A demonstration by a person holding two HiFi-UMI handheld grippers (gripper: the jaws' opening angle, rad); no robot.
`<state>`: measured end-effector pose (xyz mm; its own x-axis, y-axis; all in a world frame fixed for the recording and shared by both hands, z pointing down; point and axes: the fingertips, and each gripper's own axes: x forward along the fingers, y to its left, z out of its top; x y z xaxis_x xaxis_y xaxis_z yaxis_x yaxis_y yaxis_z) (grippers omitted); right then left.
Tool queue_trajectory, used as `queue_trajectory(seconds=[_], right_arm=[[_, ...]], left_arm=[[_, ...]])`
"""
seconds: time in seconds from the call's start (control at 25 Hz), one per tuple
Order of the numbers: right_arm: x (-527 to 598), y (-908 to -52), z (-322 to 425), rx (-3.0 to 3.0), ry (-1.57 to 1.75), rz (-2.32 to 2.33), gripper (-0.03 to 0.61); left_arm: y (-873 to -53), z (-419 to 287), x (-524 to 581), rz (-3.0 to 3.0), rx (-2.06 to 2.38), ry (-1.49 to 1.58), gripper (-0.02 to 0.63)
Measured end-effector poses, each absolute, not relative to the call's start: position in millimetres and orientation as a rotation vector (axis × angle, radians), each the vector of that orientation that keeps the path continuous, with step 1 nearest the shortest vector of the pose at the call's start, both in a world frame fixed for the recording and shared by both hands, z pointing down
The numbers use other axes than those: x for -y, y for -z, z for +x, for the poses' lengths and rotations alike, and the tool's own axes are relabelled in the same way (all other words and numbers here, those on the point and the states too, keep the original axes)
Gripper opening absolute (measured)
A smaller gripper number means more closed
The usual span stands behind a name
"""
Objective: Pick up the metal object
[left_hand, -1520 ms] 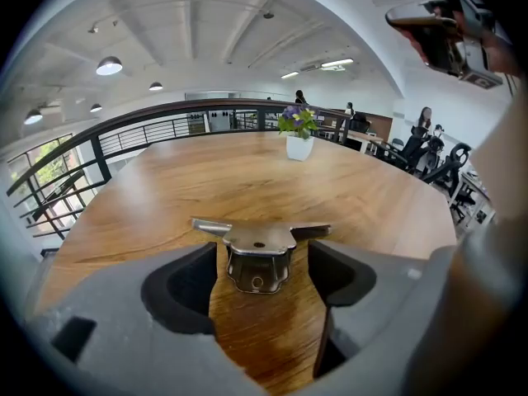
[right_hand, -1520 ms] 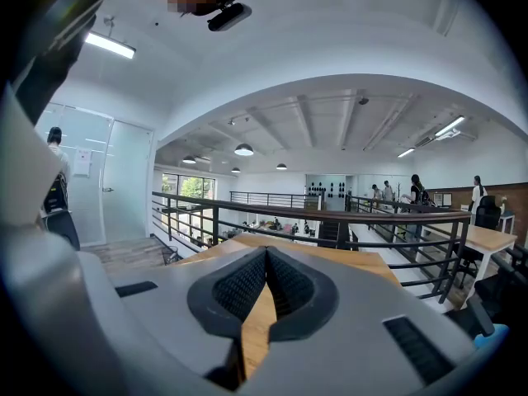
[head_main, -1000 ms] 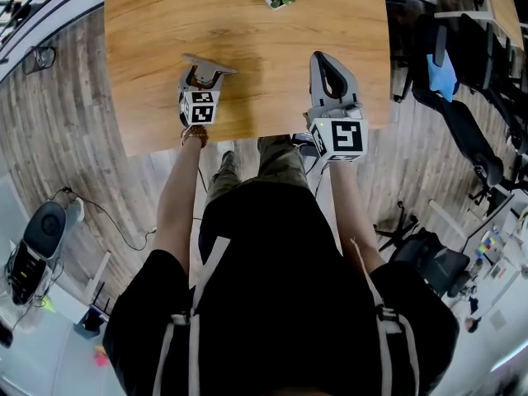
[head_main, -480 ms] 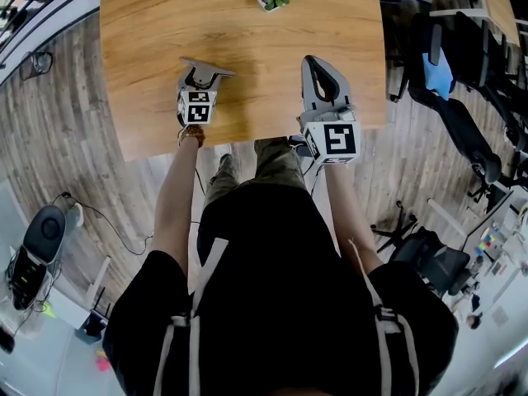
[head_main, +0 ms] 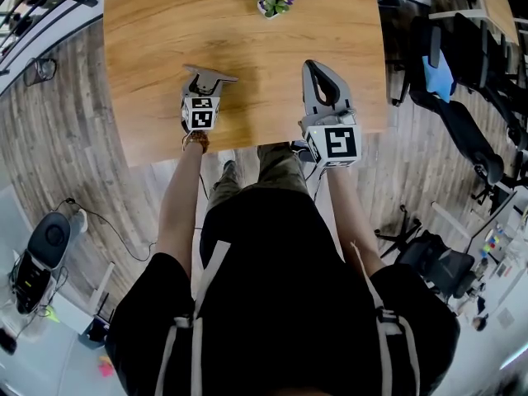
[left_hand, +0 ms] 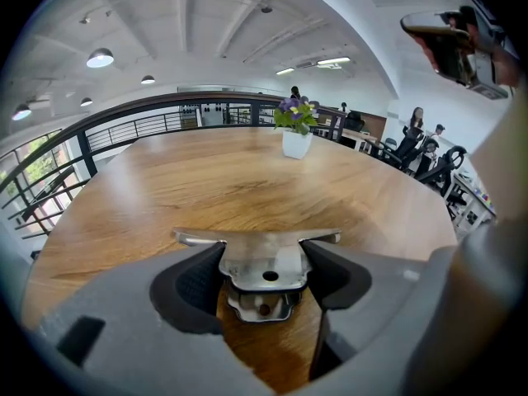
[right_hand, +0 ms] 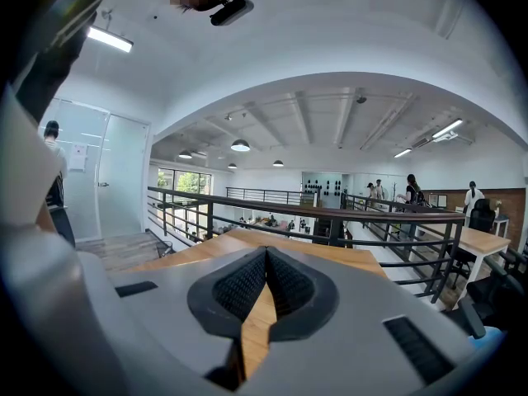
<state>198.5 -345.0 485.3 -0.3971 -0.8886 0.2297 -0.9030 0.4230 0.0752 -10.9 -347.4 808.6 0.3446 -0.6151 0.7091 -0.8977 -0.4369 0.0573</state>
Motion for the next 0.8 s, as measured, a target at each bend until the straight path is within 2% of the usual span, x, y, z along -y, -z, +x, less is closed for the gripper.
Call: queue_trajectory(seconds=[0.28,0.8], right_arm=[[342,-480,191,2.452,-0.071,1.564,0.000],[332,-472,151,2.485,-0.027,1.535,0.000]], left_arm=[[-805,-19,339,2.142,1.330,-0.820,0.302],[-731,-37,358,2.185,1.463,-0.663,0.302]])
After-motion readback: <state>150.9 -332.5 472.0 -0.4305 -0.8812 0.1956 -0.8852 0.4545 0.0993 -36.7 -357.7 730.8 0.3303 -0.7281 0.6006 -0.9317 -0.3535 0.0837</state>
